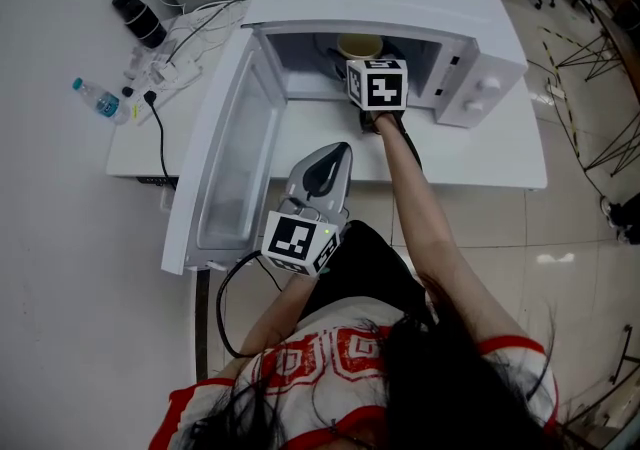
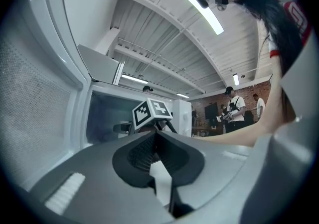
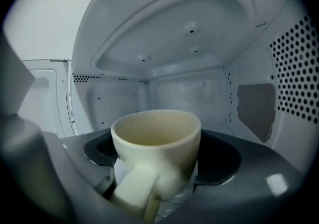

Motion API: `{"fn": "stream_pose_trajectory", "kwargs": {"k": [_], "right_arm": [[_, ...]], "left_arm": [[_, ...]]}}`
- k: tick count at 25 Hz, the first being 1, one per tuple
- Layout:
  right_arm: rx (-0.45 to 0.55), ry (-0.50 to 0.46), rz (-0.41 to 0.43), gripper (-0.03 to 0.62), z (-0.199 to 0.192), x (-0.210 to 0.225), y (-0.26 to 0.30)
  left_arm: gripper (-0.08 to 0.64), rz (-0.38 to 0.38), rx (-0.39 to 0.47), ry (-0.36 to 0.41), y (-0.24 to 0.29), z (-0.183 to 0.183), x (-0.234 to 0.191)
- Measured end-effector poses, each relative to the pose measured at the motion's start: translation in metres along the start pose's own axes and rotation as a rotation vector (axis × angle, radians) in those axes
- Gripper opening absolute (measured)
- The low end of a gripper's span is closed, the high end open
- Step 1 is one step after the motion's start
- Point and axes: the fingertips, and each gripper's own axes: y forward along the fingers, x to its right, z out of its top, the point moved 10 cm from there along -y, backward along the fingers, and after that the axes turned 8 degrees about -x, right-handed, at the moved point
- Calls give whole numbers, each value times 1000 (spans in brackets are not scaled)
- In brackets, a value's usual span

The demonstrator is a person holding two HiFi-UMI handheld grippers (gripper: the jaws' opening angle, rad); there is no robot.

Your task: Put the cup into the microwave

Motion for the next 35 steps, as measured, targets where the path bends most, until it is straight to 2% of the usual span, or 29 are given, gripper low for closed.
{"fn": "stream_pose_trajectory", "kwargs": {"k": [9,18,22,24,28,31,35], "right_arm": [[24,-41,-21,454,-2,3,8],[21,-16,-109,456,1,5,14],[-39,-131,-142,459,2,-2,22],[-53,-148,-134,459,1,-1,25],[-57,-146,-135,459,0,-1,24],[-21,-150,-149,462,0,-3,19],[8,-100,-131,506,0,-3,12]], "left_arm": [[-11,-19,-9,-3,7,-2,2],[-11,-13,-9,-10,8,-1,0],[-11,-14,-12,-17,9,-2,0],[-11,-13,-13,-17,9,-2,0],[-11,-13,-10,-16,9,-1,-1],[-11,-10,-7,-17,9,0,-2],[-11,-9,-7,-21,8,0,-2]]}}
